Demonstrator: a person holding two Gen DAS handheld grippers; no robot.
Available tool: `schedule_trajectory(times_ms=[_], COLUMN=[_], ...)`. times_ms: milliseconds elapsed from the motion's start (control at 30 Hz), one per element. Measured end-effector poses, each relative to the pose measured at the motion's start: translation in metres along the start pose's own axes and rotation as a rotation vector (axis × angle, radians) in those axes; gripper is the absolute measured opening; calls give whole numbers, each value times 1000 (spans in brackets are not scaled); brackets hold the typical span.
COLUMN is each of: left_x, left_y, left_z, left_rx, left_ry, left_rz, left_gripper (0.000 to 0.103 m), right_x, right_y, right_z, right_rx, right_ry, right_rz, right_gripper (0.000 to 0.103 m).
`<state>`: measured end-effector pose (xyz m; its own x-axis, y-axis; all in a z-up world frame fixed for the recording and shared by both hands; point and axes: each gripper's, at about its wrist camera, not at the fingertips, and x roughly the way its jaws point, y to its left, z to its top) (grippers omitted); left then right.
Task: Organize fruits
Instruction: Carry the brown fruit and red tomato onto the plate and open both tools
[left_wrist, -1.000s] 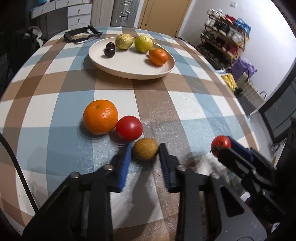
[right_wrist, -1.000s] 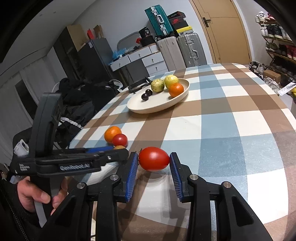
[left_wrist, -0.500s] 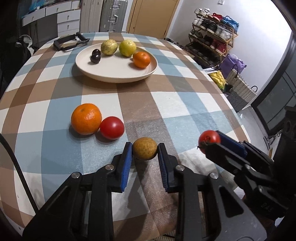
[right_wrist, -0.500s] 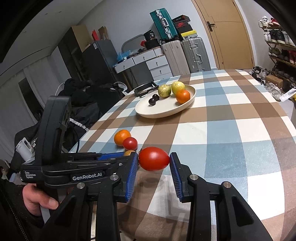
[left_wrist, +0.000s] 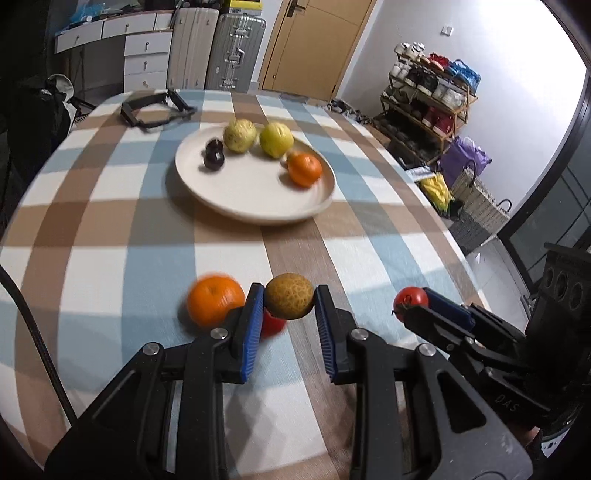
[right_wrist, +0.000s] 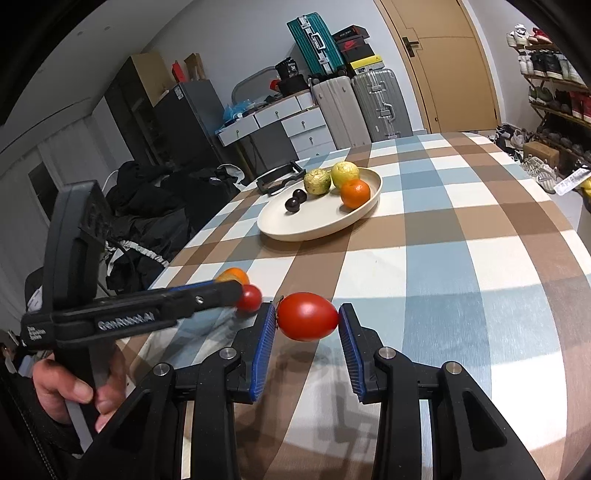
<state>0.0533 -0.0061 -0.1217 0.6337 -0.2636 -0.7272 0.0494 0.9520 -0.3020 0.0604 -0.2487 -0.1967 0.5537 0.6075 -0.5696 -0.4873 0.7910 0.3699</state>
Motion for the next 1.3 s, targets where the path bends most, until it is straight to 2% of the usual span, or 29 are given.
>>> schedule_trajectory(times_ms=[200, 433, 667, 833, 1100, 1300], left_x=[7, 36, 77, 111, 149, 167], left_y=[18, 32, 36, 38, 45, 50], left_z=[37, 82, 117, 135, 156, 164], left_rx=[-24, -45, -42, -40, -28, -32], left_ry=[-37, -49, -10, 37, 88, 103], left_rz=[-14, -31, -54, -70, -99, -97], left_gripper=[25, 25, 25, 25, 25, 25], right_x=[17, 41, 71, 101, 148, 169], right_y=[3, 0, -5, -11, -29, -37], right_z=[28, 73, 120, 145, 169, 175], right_rx=[-31, -59, -69, -74, -84, -71], right_ry=[2, -12, -25, -1, 84, 115], right_rz=[3, -5, 2, 4, -12, -18], right_gripper=[36, 36, 36, 36, 36, 36])
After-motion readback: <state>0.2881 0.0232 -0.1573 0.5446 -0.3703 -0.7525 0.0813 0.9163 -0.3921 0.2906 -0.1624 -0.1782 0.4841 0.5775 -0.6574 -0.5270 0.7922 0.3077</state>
